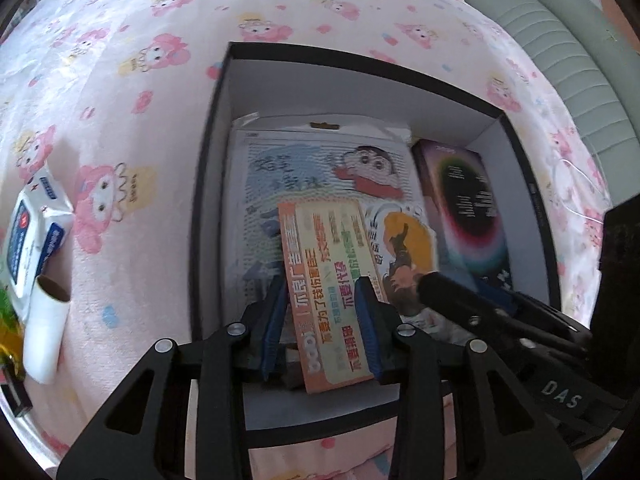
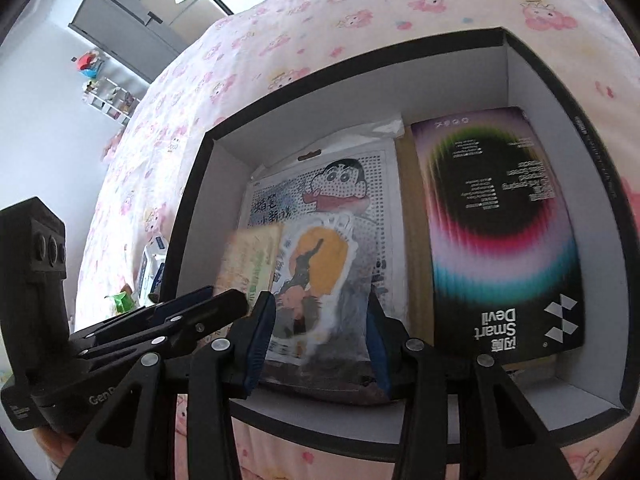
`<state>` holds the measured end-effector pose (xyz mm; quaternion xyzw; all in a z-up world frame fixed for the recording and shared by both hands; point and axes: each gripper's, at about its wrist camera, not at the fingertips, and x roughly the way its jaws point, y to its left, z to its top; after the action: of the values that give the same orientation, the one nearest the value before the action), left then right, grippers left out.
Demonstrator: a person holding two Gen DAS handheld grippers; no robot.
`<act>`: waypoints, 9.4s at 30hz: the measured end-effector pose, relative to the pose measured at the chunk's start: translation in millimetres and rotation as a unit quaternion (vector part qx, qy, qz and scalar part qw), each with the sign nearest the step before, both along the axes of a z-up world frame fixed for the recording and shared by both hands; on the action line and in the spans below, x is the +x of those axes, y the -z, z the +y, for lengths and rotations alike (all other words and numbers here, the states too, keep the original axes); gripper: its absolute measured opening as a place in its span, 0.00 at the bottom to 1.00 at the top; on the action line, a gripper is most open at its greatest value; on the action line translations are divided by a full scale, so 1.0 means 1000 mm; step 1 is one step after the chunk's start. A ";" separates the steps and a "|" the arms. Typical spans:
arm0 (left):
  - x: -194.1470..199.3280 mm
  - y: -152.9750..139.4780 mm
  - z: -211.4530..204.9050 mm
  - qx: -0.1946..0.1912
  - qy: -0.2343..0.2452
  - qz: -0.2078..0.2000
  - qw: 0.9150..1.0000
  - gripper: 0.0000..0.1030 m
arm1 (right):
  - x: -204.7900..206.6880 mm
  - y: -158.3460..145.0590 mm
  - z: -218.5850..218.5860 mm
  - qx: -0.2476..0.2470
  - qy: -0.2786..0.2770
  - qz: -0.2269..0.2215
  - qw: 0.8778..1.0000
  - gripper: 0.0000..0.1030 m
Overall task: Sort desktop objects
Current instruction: 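Lower the babi card and sticker packet into the DAPHNE box with both tools, then open both tools and withdraw them from the DAPHNE box, then move the left tool to the white alcohol wipes pack, then close the left tool on the white alcohol wipes pack, then lift the wipes pack and carry it toward the DAPHNE box with the left tool, then carry the wipes pack over the open DAPHNE box with the left tool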
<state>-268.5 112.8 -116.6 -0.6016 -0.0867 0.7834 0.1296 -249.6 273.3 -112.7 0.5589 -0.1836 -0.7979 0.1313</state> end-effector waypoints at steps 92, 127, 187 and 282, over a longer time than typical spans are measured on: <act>0.105 -0.005 -0.302 0.118 -0.231 0.079 0.962 0.43 | 0.049 -0.030 -0.275 0.140 -0.169 0.099 0.971 0.39; 0.043 0.069 -0.330 0.121 -0.321 0.031 0.939 0.43 | -0.075 0.048 -0.329 0.107 -0.189 0.022 0.976 0.13; 0.039 0.076 -0.329 0.184 -0.296 0.032 0.937 0.66 | -0.041 0.040 -0.256 0.105 -0.084 0.009 0.991 0.62; 0.171 0.049 -0.184 0.087 -0.116 0.008 0.989 0.52 | 0.168 0.063 -0.048 -0.110 -0.012 -0.066 0.992 0.58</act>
<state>-97.8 -71.4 -165.7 -0.5676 -0.2225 0.7876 0.0898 -81.5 224.9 -176.0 0.5946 -0.2720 -0.7325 0.1894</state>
